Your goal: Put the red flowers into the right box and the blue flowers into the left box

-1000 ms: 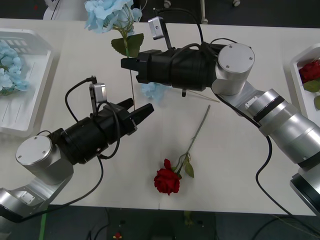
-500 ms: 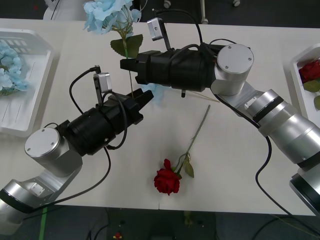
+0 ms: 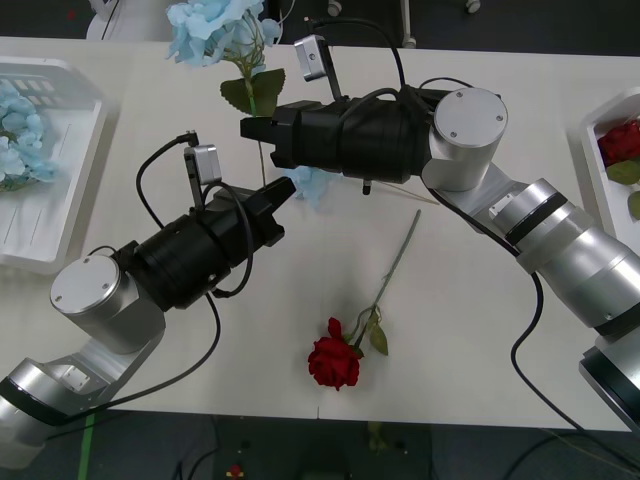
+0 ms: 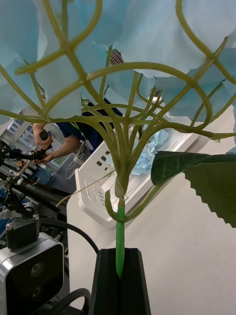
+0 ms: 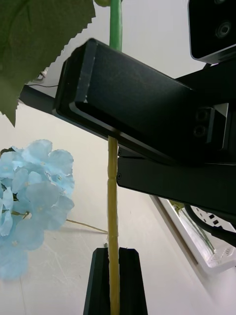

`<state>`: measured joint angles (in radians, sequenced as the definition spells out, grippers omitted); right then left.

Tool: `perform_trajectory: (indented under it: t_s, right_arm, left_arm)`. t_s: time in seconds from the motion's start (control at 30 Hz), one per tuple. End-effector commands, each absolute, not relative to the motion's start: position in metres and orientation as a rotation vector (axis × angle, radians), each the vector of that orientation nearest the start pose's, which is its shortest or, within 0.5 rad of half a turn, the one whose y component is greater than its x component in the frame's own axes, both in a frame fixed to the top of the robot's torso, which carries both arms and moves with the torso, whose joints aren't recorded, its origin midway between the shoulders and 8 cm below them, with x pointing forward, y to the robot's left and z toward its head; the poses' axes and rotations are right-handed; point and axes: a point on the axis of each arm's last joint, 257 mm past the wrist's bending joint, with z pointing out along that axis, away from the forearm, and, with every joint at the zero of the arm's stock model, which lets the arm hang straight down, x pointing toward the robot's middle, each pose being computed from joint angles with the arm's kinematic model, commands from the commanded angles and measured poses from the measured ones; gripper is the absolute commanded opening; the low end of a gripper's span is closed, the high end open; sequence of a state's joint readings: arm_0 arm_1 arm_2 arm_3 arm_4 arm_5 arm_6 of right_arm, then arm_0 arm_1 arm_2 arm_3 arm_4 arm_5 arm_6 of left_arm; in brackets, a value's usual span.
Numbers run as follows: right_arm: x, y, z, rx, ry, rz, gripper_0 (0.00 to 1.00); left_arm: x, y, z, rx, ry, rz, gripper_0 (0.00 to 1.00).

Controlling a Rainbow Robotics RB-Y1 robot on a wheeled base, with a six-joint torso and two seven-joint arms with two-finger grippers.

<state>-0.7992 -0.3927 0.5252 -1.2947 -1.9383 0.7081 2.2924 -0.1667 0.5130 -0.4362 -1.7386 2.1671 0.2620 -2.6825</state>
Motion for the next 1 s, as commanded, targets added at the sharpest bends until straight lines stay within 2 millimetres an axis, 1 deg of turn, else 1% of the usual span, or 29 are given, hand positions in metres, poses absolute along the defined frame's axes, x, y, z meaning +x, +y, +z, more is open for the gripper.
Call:
perform_trajectory:
  t_s: [0.03, 0.07, 0.1, 0.13, 0.17, 0.2, 0.23, 0.27, 0.3, 0.37, 0.4, 0.43, 0.5, 0.53, 0.6, 0.63, 0.7, 0.73, 0.8, 0.83, 0.9, 0.93, 1.0]
  right_arm:
    - [0.494, 0.121, -0.051, -0.783, 1.603, 1.307, 0.27]
    - [0.494, 0.122, -0.051, -0.781, 1.604, 1.311, 0.43]
    - [0.495, 0.121, -0.05, -0.777, 1.605, 1.309, 0.49]
    - [0.497, 0.12, -0.05, -0.771, 1.604, 1.305, 0.6]
    - [0.497, 0.12, -0.05, -0.768, 1.605, 1.305, 0.65]
    - [0.498, 0.119, -0.05, -0.768, 1.606, 1.302, 0.68]
    - [0.499, 0.118, -0.049, -0.765, 1.606, 1.299, 0.72]
    - [0.5, 0.117, -0.049, -0.766, 1.606, 1.295, 0.74]
    - [0.5, 0.117, -0.05, -0.765, 1.607, 1.295, 0.75]
    - [0.502, 0.114, -0.05, -0.761, 1.609, 1.287, 0.78]
    - [0.503, 0.113, -0.05, -0.76, 1.609, 1.284, 0.78]
    - [0.504, 0.111, -0.05, -0.761, 1.608, 1.276, 0.79]
    - [0.508, 0.105, -0.05, -0.765, 1.611, 1.255, 0.8]
    - [0.51, 0.102, -0.05, -0.767, 1.612, 1.247, 0.8]
    - [0.516, 0.091, -0.051, -0.777, 1.618, 1.212, 0.8]
    - [0.518, 0.087, -0.052, -0.786, 1.622, 1.195, 0.8]
    - [0.525, 0.067, -0.06, -0.854, 1.644, 1.099, 0.8]
    - [0.526, 0.061, -0.062, -0.878, 1.653, 1.076, 0.8]
    - [0.53, 0.035, -0.072, -0.979, 1.687, 0.97, 0.8]
    - [0.53, 0.028, -0.075, -1.005, 1.698, 0.942, 0.8]
    - [0.528, -0.001, -0.086, -1.129, 1.726, 0.816, 0.8]
    - [0.526, -0.008, -0.088, -1.164, 1.73, 0.78, 0.8]
    - [0.518, -0.036, -0.097, -1.306, 1.745, 0.638, 0.8]
  left_arm:
    - [0.492, 0.039, -0.115, 0.23, 1.497, -1.039, 0.0]
    - [0.493, 0.042, -0.114, 0.225, 1.496, -1.038, 0.0]
    - [0.494, 0.044, -0.113, 0.22, 1.494, -1.038, 0.0]
    - [0.495, 0.047, -0.112, 0.215, 1.493, -1.036, 0.0]
    - [0.498, 0.052, -0.11, 0.207, 1.491, -1.031, 0.0]
    - [0.498, 0.054, -0.11, 0.203, 1.491, -1.03, 0.0]
    - [0.5, 0.058, -0.108, 0.196, 1.489, -1.028, 0.0]
    - [0.502, 0.065, -0.107, 0.185, 1.49, -1.02, 0.0]
    - [0.503, 0.069, -0.108, 0.18, 1.491, -1.017, 0.0]
    - [0.509, 0.091, -0.106, 0.16, 1.489, -0.986, 0.0]
    - [0.51, 0.097, -0.105, 0.159, 1.489, -0.974, 0.0]
    - [0.513, 0.11, -0.104, 0.154, 1.488, -0.952, 0.0]
    - [0.518, 0.135, -0.102, 0.143, 1.49, -0.918, 0.0]
    - [0.519, 0.14, -0.101, 0.142, 1.491, -0.91, 0.0]
    - [0.527, 0.165, -0.101, 0.145, 1.496, -0.889, 0.0]
    - [0.529, 0.172, -0.101, 0.147, 1.497, -0.886, 0.0]
    - [0.537, 0.197, -0.1, 0.159, 1.497, -0.871, 0.0]
    - [0.539, 0.205, -0.099, 0.161, 1.497, -0.864, 0.0]
    - [0.546, 0.232, -0.097, 0.173, 1.5, -0.839, 0.0]
    - [0.548, 0.238, -0.097, 0.179, 1.501, -0.827, 0.0]
    - [0.553, 0.266, -0.095, 0.202, 1.515, -0.774, 0.0]
    - [0.554, 0.273, -0.094, 0.201, 1.523, -0.769, 0.0]
    - [0.555, 0.298, -0.095, 0.181, 1.563, -0.762, 0.0]
